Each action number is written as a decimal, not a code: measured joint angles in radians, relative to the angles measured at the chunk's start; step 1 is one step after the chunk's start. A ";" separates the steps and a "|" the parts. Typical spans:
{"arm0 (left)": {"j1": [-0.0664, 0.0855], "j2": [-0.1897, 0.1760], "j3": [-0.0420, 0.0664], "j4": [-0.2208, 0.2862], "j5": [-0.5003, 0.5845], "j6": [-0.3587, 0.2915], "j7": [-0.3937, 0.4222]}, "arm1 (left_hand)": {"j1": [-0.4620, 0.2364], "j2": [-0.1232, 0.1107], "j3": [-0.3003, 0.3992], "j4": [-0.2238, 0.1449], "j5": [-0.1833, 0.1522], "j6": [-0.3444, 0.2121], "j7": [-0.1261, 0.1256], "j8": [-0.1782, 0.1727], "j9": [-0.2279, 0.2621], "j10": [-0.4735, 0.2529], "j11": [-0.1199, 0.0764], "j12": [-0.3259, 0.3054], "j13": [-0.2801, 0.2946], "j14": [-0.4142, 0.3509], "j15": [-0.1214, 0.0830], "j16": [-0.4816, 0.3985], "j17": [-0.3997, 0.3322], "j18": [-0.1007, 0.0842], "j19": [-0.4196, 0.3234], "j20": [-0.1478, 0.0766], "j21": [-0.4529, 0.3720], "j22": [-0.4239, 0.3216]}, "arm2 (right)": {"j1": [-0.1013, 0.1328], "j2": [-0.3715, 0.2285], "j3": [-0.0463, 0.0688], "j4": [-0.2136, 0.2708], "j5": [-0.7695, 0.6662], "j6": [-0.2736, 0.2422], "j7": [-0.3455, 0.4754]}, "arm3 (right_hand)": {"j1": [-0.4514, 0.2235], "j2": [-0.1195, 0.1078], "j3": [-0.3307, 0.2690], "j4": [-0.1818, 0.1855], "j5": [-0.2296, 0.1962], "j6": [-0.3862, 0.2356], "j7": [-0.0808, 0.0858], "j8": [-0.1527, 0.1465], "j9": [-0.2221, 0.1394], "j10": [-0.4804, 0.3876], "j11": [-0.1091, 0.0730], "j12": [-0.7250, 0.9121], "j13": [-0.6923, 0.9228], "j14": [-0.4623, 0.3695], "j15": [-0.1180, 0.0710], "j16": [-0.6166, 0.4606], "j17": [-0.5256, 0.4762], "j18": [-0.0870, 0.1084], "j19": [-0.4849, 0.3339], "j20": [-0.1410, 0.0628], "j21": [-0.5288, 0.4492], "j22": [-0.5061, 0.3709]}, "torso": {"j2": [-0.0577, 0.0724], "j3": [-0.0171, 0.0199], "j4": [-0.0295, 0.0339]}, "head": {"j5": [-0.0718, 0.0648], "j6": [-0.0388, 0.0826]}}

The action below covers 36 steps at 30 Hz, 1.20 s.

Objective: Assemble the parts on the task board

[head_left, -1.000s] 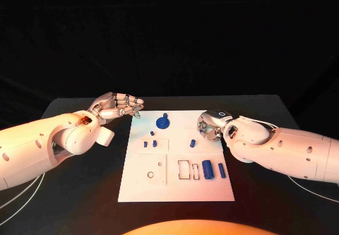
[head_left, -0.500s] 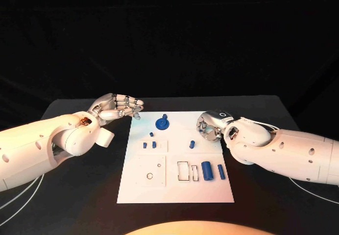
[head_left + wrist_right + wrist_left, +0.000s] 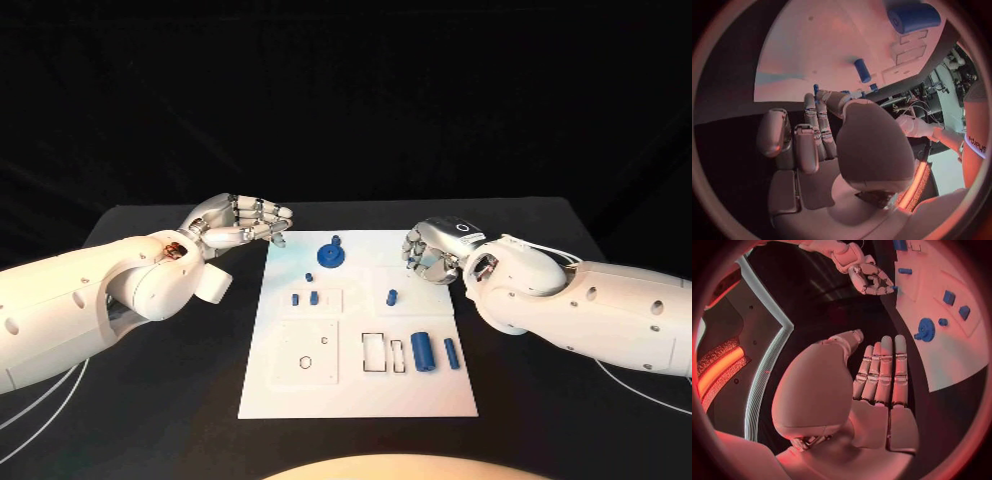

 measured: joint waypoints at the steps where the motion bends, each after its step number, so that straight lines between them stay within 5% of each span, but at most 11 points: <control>1: 0.000 0.000 0.000 0.000 0.000 0.000 0.000 | 0.000 0.000 0.000 0.000 0.000 0.000 0.000 0.000 0.000 0.000 0.000 0.000 0.000 0.000 0.000 0.000 0.000 0.000 0.000 0.000 0.000 0.000 | 0.002 -0.006 0.000 0.013 0.004 -0.003 0.001 | -0.001 0.001 0.000 0.000 0.000 0.000 0.000 0.000 0.000 0.000 0.000 0.000 0.000 0.000 0.000 0.000 0.000 0.000 0.000 0.000 0.000 0.000 | 0.000 0.0000 -0.0001 | 0.000 0.000; 11: 0.000 0.007 0.000 -0.002 -0.002 0.000 -0.001 | 0.000 0.000 0.003 -0.003 0.000 -0.004 0.004 0.000 0.000 0.000 0.000 0.000 -0.001 0.000 0.000 0.000 -0.001 0.000 0.000 0.000 -0.004 -0.001 | 0.004 -0.007 0.002 0.122 0.031 -0.020 0.012 | -0.008 -0.003 0.000 0.000 -0.002 -0.002 -0.002 0.000 -0.001 0.000 0.000 0.000 0.001 0.000 0.000 0.000 0.000 0.000 0.000 0.000 0.000 0.000 | 0.000 0.0012 0.0000 | 0.012 0.005; 21: 0.000 0.020 -0.002 -0.011 -0.003 0.000 -0.001 | 0.000 0.000 0.003 -0.003 0.000 -0.004 0.004 0.000 0.000 0.000 0.000 0.000 -0.001 0.000 0.000 0.000 -0.001 0.000 0.000 0.000 -0.004 -0.001 | -0.011 0.052 0.002 0.193 0.042 -0.026 0.028 | -0.010 -0.005 0.003 -0.003 -0.004 -0.004 -0.003 0.000 0.000 0.000 0.000 0.000 0.001 0.000 0.000 0.000 0.000 0.000 0.000 0.000 0.000 0.000 | -0.001 0.0000 0.0019 | 0.046 -0.004; 36: 0.000 0.040 -0.003 -0.016 -0.004 0.001 -0.001 | 0.000 0.000 0.003 -0.003 0.000 -0.004 0.004 0.000 -0.001 0.000 0.000 0.000 -0.001 -0.004 0.004 -0.006 -0.002 0.000 0.000 0.000 -0.004 -0.002 | -0.083 0.151 -0.003 0.157 0.024 -0.027 0.051 | -0.008 -0.004 0.005 -0.006 -0.008 -0.004 0.000 0.004 0.003 0.002 0.002 -0.002 0.001 0.000 0.000 0.000 -0.002 0.000 0.000 0.000 0.000 0.000 | 0.000 -0.0035 0.0013 | 0.094 -0.025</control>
